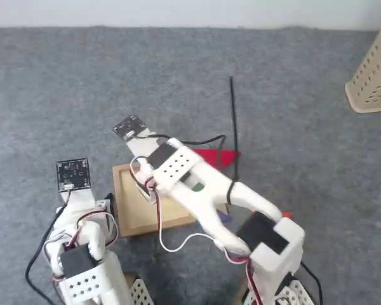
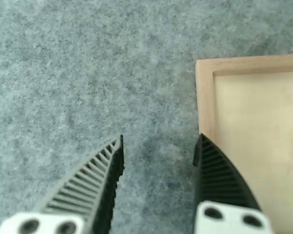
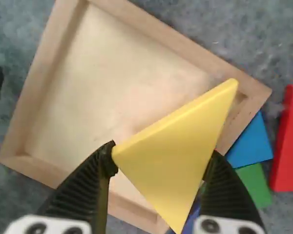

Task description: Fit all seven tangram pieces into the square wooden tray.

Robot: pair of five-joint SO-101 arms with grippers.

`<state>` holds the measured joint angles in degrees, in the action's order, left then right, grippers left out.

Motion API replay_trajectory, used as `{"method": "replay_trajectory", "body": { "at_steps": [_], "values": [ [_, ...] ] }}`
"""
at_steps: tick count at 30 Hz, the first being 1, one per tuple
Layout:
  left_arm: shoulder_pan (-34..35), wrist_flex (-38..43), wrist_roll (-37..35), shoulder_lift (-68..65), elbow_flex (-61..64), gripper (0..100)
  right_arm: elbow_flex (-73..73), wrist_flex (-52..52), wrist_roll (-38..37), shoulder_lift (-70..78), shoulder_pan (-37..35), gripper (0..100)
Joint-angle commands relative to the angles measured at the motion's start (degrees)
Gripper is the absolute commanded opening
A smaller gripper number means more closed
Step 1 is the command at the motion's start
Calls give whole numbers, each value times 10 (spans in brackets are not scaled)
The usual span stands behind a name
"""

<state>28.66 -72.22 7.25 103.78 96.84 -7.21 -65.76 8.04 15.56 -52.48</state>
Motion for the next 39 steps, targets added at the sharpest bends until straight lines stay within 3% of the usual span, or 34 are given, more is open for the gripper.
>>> {"method": "replay_trajectory", "body": {
  "at_steps": [1, 8, 15, 24, 32, 39],
  "values": [
    [-1, -2, -5, 6, -3, 225, 51, 7, 37, -1, -6, 130],
    [-1, -2, -5, 6, -3, 225, 55, 29, 114, 7, -15, 133],
    [-1, -2, -5, 6, -3, 225, 53, 38, 114, 9, -20, 292],
    [-1, -2, -5, 6, -3, 225, 35, 41, 114, 7, -2, 299],
    [-1, -2, -5, 6, -3, 225, -14, 42, 113, -88, 89, 110],
    [-1, -2, -5, 6, -3, 225, -260, 223, 43, -271, 109, 94]
  ]
}}
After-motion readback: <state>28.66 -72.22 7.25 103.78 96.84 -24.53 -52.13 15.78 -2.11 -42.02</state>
